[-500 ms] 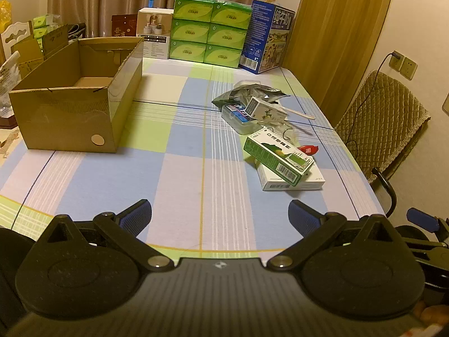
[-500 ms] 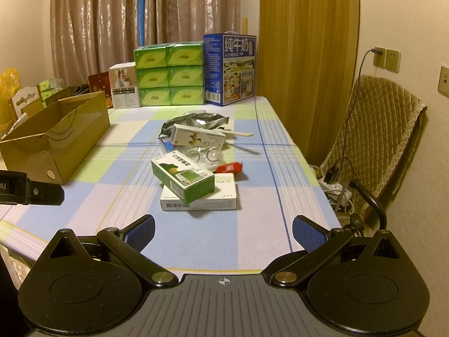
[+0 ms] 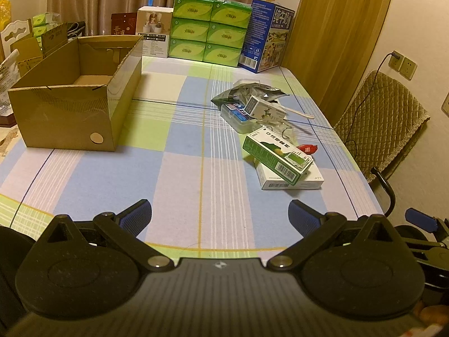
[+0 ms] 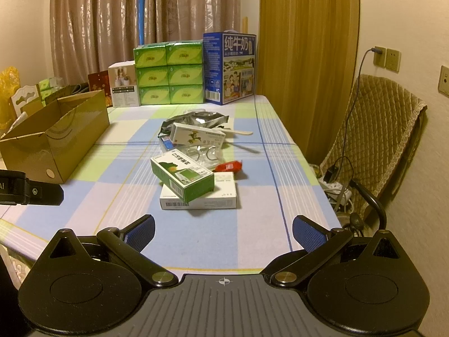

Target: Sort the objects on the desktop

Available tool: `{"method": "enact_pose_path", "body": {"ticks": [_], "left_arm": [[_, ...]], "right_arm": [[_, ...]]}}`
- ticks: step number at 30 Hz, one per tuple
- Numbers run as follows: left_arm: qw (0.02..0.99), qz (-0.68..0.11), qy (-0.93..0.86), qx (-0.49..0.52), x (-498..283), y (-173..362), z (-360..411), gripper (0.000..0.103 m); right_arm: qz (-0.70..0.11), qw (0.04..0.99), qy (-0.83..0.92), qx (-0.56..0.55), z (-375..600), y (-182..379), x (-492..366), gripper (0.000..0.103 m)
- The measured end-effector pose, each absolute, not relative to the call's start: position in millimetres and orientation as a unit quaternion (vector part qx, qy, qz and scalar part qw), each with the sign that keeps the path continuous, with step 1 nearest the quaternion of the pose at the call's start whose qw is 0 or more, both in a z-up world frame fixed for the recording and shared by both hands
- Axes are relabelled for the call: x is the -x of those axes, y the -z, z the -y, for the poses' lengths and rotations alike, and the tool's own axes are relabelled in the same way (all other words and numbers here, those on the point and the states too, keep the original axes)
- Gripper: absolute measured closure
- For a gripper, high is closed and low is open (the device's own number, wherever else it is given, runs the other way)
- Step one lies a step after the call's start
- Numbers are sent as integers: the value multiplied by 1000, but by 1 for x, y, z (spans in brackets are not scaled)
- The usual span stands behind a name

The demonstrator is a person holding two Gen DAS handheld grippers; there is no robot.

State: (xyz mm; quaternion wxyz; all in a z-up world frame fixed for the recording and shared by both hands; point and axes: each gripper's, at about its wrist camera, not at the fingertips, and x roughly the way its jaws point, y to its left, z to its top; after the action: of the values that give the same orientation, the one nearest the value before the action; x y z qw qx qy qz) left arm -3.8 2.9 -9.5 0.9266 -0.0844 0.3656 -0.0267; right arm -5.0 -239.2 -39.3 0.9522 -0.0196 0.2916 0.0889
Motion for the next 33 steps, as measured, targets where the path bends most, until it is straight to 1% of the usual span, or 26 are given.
{"method": "enact_pose_path", "body": {"ticks": [26,33], "left_arm": [[924,-370,32,86,3,11,-3,1],[923,-373,43,84,0,13,-4,1]], "right_arm": [[-294,951,-89,21,241,43,5,2],[-310,946,-96,5,243,39,-1,2]]}}
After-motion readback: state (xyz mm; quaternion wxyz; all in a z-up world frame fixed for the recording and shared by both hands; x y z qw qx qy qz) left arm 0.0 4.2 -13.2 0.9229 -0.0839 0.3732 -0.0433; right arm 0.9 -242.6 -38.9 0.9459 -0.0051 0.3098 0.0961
